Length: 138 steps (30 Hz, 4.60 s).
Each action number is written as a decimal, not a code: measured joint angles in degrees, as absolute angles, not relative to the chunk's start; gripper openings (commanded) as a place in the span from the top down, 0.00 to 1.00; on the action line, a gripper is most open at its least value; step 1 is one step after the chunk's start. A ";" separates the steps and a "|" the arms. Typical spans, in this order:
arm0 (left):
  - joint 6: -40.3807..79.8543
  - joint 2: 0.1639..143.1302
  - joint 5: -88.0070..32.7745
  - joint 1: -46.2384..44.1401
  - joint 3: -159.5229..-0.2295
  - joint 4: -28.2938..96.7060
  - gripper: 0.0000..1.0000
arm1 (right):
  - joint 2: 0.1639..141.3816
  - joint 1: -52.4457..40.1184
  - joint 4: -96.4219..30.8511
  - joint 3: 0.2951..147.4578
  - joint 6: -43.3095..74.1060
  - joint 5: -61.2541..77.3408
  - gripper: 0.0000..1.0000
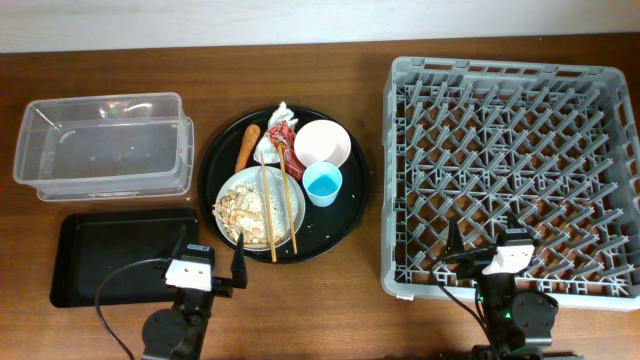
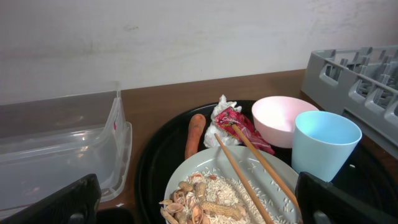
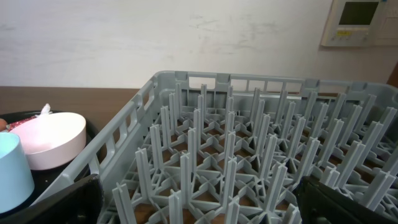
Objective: Sort waste into correct bins and load items into the dishwasher rack
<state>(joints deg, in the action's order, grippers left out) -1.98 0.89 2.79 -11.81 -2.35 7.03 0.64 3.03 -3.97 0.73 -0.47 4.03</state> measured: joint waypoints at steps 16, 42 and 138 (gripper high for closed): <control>-1.98 0.89 2.76 -11.81 -2.35 7.03 0.01 | 0.64 3.03 -3.97 0.73 -0.54 4.03 0.02; -1.98 0.89 2.76 -11.81 -2.35 7.03 0.01 | 0.64 3.03 -3.97 0.73 -0.51 4.03 0.02; -6.66 93.17 -74.04 -11.07 -80.55 47.22 0.01 | 59.68 0.21 -47.27 67.31 1.96 48.40 0.56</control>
